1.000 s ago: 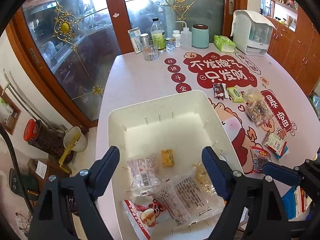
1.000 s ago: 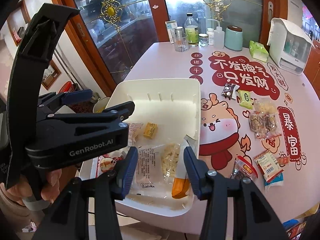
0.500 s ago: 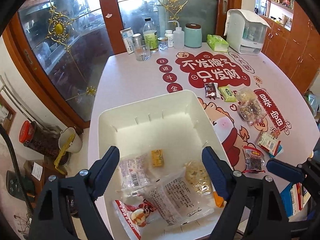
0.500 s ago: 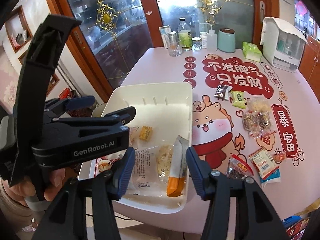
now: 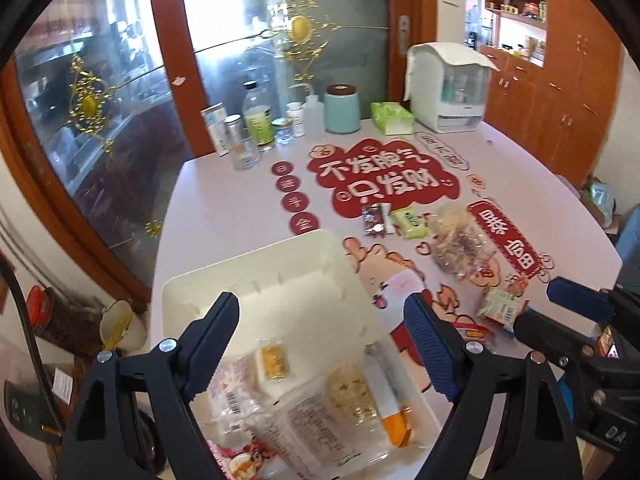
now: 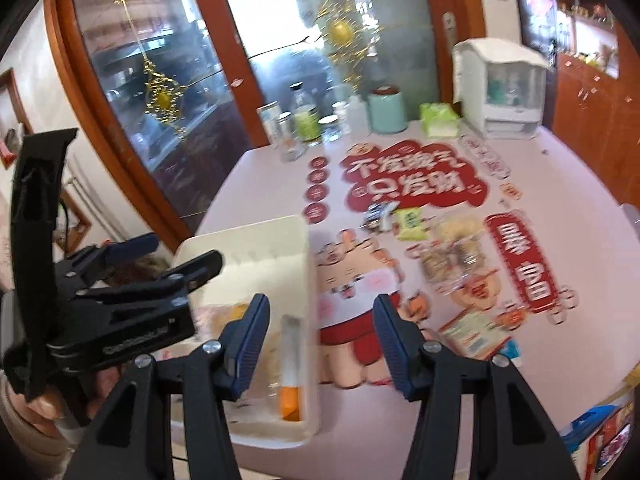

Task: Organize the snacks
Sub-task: 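Withdraw both tools from the tray toward the remaining snacks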

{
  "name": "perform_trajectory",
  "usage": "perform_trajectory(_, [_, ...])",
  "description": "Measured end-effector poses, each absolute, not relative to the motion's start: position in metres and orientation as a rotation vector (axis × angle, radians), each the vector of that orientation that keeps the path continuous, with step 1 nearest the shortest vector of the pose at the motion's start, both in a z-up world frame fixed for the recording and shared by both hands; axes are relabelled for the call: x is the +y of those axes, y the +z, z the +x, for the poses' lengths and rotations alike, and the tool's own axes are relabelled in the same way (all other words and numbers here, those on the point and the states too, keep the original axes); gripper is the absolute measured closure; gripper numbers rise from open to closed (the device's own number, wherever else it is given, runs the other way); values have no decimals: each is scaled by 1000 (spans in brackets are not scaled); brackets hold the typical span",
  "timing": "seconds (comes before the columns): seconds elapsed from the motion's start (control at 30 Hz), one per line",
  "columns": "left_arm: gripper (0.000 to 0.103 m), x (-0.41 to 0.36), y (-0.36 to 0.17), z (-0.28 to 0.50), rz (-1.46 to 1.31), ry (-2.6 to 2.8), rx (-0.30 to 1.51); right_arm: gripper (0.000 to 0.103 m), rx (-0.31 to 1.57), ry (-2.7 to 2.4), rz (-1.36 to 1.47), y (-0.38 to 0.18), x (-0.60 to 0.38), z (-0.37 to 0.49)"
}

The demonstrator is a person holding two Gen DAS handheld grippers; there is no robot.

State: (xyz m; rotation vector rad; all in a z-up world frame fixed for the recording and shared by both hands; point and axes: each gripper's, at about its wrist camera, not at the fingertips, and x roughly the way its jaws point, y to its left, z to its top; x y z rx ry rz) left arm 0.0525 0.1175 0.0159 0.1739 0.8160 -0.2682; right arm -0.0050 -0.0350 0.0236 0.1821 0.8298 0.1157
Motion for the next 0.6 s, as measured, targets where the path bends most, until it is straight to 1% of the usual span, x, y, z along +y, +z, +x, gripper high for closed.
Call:
perform_trajectory(0.17, [20,95,14,63,174,-312,864,48,840,52,140,17,-55,-5])
perform_trajectory(0.37, [20,68,8,76,181,-342,900,47,886,37,229,0,-89,-6])
perform_trajectory(0.6, [19,32,0,93,210,-362,913,47,911,-26,270,-18,-127,-8])
